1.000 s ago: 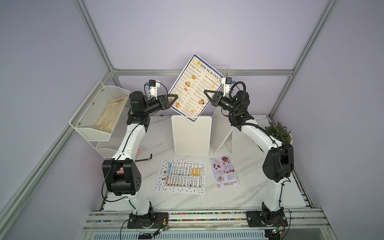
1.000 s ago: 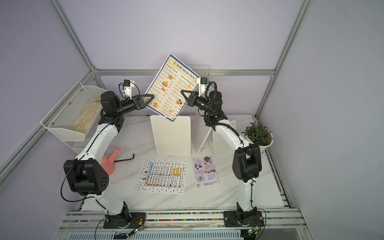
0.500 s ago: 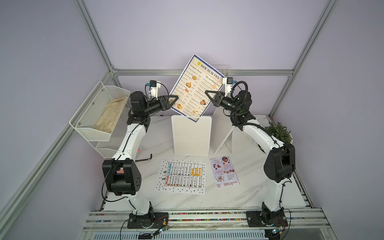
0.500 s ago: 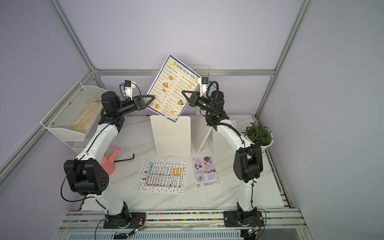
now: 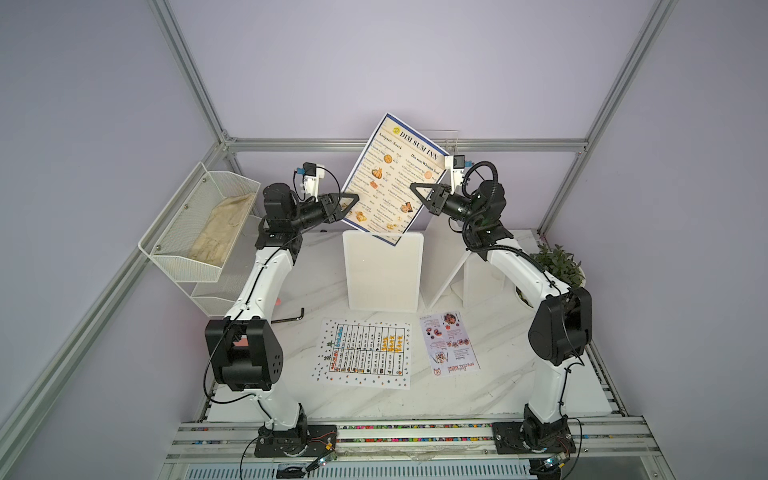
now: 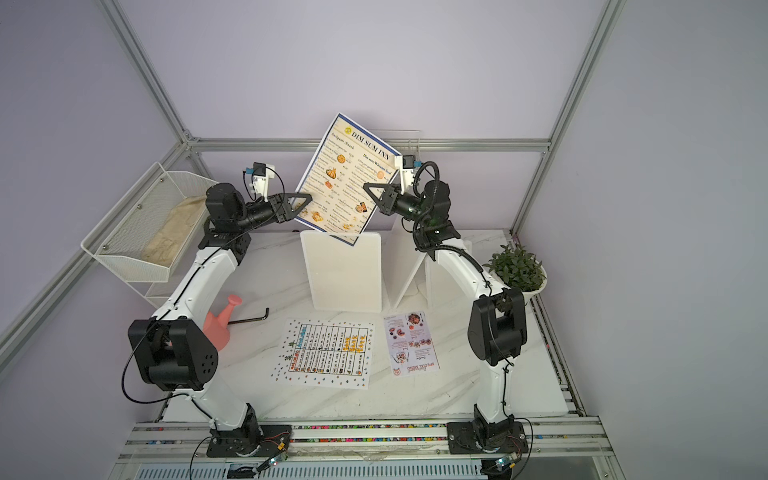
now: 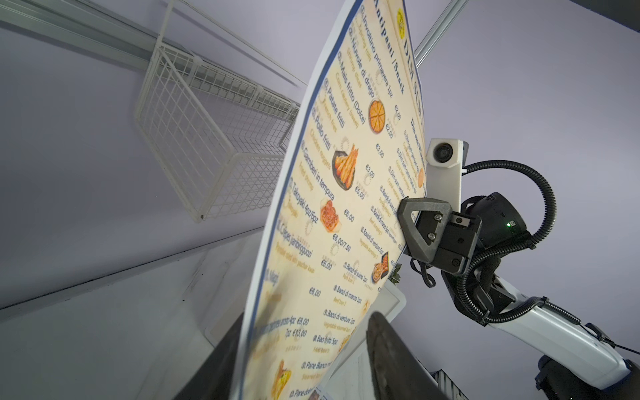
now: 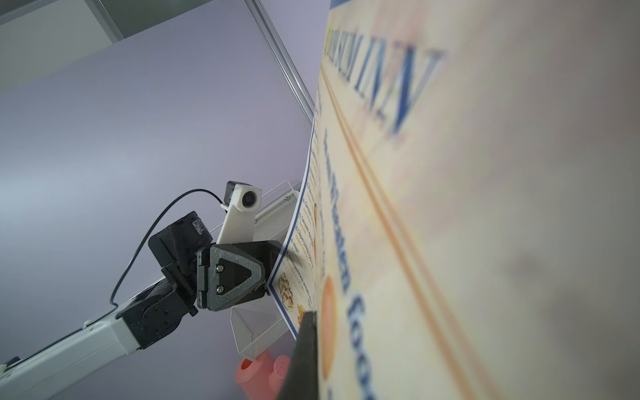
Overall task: Insert the menus into the narrow rack
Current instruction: Insert the menu into the narrow rack.
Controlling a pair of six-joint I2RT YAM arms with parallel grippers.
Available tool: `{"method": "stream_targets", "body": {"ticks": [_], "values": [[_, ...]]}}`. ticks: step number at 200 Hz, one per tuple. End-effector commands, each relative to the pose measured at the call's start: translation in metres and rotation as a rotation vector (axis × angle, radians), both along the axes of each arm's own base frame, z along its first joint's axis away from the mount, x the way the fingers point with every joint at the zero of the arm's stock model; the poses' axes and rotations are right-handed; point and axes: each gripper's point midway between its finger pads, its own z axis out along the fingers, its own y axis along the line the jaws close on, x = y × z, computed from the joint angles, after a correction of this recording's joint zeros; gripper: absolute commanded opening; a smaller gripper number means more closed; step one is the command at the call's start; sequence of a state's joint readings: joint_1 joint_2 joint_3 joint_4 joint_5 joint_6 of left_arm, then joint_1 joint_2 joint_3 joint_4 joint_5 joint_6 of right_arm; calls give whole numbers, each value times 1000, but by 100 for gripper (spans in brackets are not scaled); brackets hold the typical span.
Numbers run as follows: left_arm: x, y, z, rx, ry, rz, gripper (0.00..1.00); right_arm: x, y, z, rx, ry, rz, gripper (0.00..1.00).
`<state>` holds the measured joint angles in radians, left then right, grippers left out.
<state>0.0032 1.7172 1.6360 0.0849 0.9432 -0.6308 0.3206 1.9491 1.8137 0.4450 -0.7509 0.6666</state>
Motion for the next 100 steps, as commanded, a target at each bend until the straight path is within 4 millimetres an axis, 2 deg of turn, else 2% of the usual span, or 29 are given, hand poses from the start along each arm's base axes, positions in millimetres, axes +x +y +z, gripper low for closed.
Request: {"method": "stream_targets", "body": {"ticks": [1,36,100], "values": [[-7,-5,5,20,-44,-22,53,-18,-9,24,-3,-64,9,0],[-8,-5,5,27,-45,-24,53,-18,-12,23,-18,-61,17,0],[-11,-7,3,38,-43,-43,54,-18,-7,14,-57,-40,63,0]]}}
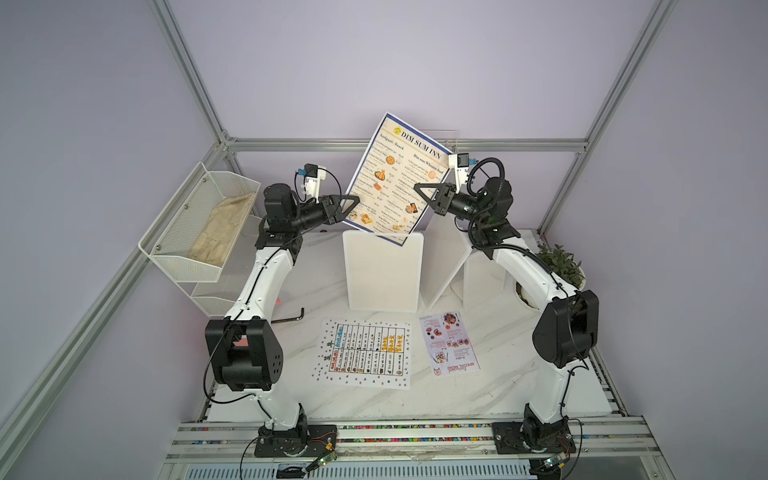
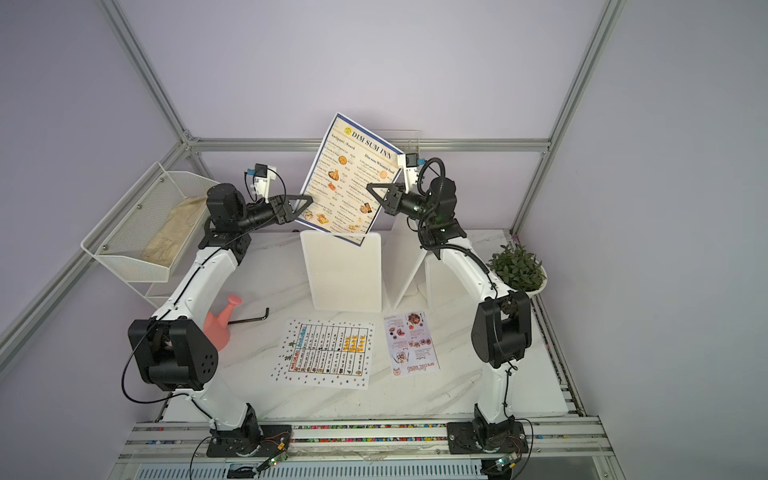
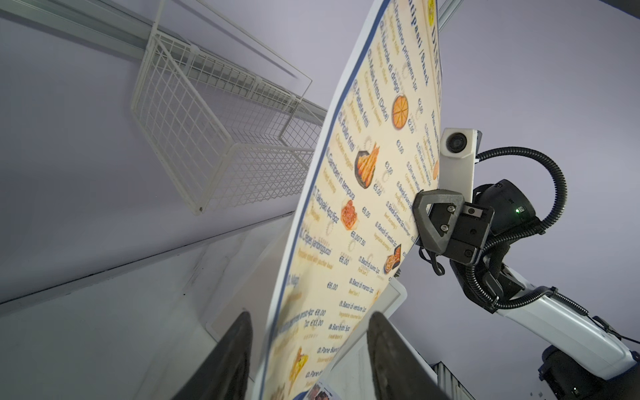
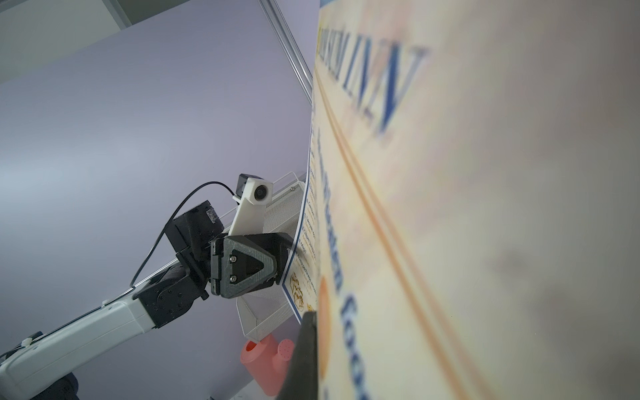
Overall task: Insert the menus into the narrow rack
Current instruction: Insert the menu into the narrow rack.
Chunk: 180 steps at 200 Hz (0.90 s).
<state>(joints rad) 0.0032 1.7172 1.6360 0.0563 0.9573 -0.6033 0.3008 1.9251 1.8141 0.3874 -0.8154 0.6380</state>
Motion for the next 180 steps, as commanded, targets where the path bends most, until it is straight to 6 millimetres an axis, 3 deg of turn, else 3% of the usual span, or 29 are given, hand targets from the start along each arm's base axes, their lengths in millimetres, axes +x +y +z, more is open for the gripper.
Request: {"method": "stream_targets", "body": {"ticks": [1,180], "values": [[-8,-6,8,22,-49,-30,54,-10,-1,13,-16,-40,28,0],[-11,-15,3,63,-40,-62,55,-10,2,3,-142,-20,80,0]]}}
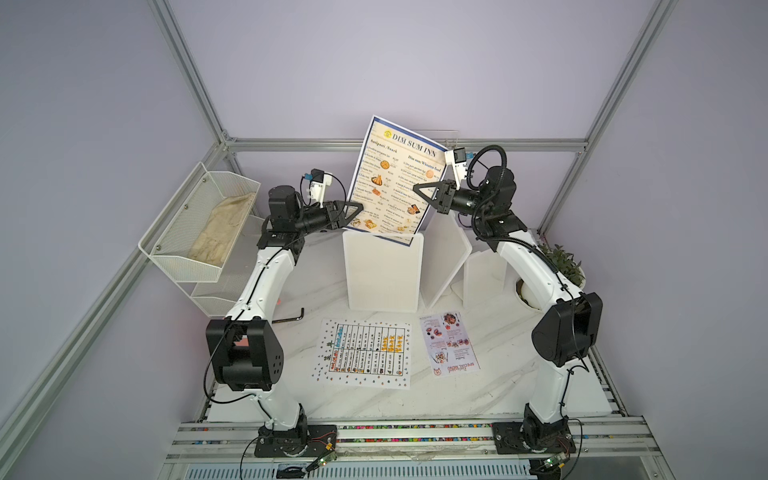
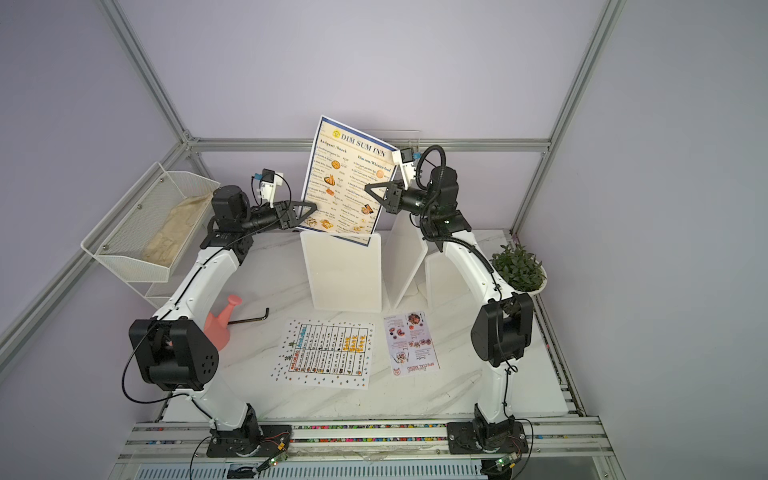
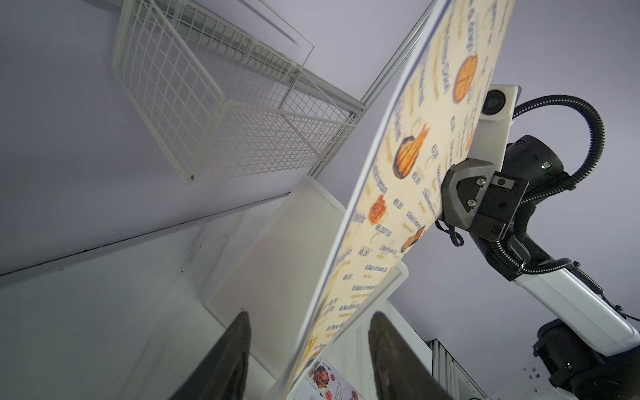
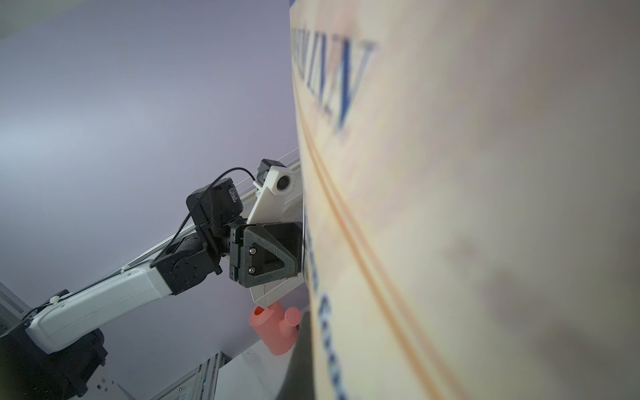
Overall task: Insert the menus into the narrow rack
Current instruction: Insert the menu into the narrow rack.
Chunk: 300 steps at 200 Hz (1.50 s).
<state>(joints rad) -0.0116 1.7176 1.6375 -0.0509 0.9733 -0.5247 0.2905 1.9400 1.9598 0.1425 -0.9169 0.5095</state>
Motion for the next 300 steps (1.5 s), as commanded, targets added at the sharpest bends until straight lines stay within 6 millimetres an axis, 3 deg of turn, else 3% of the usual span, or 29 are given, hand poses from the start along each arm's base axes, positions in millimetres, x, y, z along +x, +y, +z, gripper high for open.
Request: {"method": "stream_targets", "body": {"ticks": [1,93,300], "values": [[-6,-6,21,17,-81,-29,55,1,0,-5,-39,-6,9,0],[-5,-11,22,25,-82,-45,55,3,2,-15,-105,4,27,0],[-5,-17,22,29,-81,-56,55,2,1,-9,-162,-22,36,0]]}}
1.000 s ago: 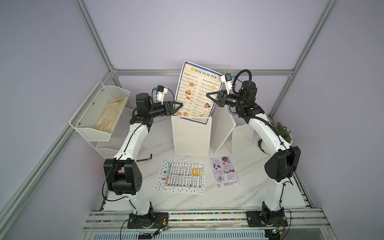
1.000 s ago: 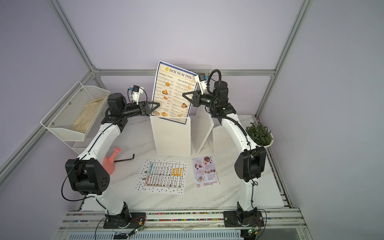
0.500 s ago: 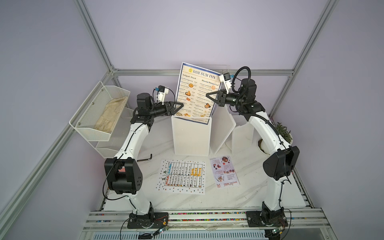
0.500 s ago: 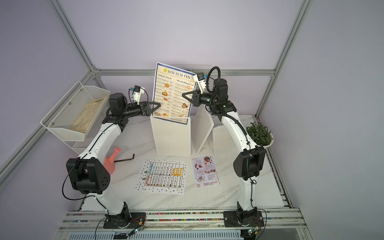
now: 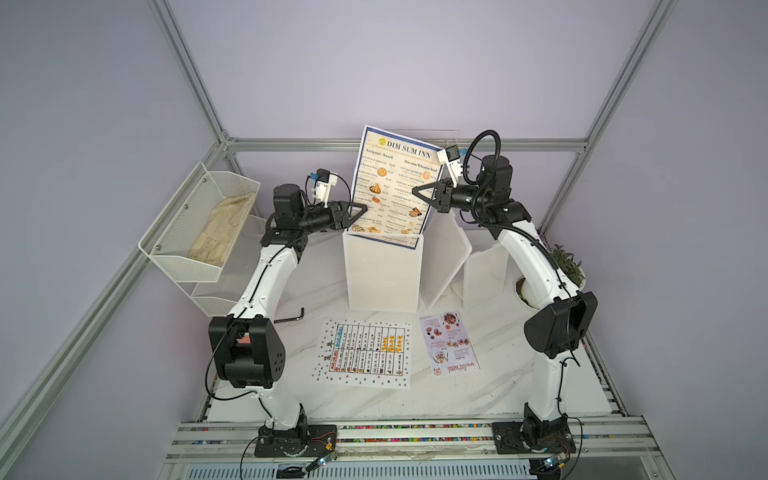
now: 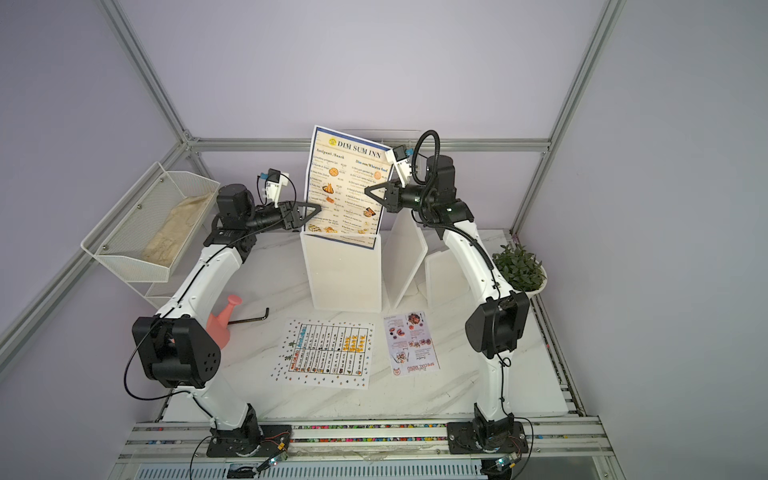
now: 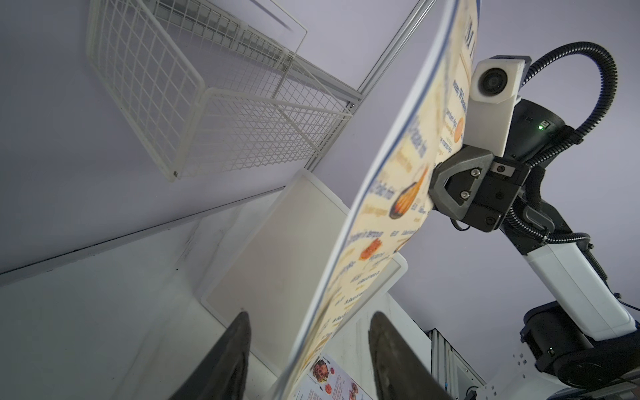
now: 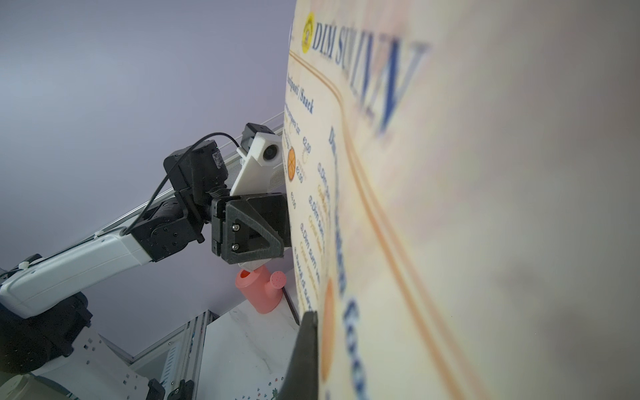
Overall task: Insert the menus into the narrow rack
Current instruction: Insert the menu into the narrow rack.
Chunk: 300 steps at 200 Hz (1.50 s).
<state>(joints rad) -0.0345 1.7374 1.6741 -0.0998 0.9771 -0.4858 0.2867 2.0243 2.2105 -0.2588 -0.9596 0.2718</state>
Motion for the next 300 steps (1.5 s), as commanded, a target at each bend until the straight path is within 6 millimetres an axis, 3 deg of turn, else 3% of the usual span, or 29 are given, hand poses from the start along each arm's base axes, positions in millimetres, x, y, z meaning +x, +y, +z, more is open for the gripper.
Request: {"method": "stream_targets", "body": {"ticks": [1,63,121,196,300], "values": [[-4,-5,24,7,-81,-27,55,0,-2,2,-13,-22,5,0],[-4,-8,24,7,-82,-31,55,1,-6,6,-22,-41,-18,0],[-6,-10,27,6,-87,-42,65,4,-8,5,-40,-54,-44,0],[-5,-10,28,5,-90,-43,65,5,-8,8,-42,-62,-42,0],[-6,-11,28,9,-90,-44,69,7,-1,-8,-40,-21,11,0]]}}
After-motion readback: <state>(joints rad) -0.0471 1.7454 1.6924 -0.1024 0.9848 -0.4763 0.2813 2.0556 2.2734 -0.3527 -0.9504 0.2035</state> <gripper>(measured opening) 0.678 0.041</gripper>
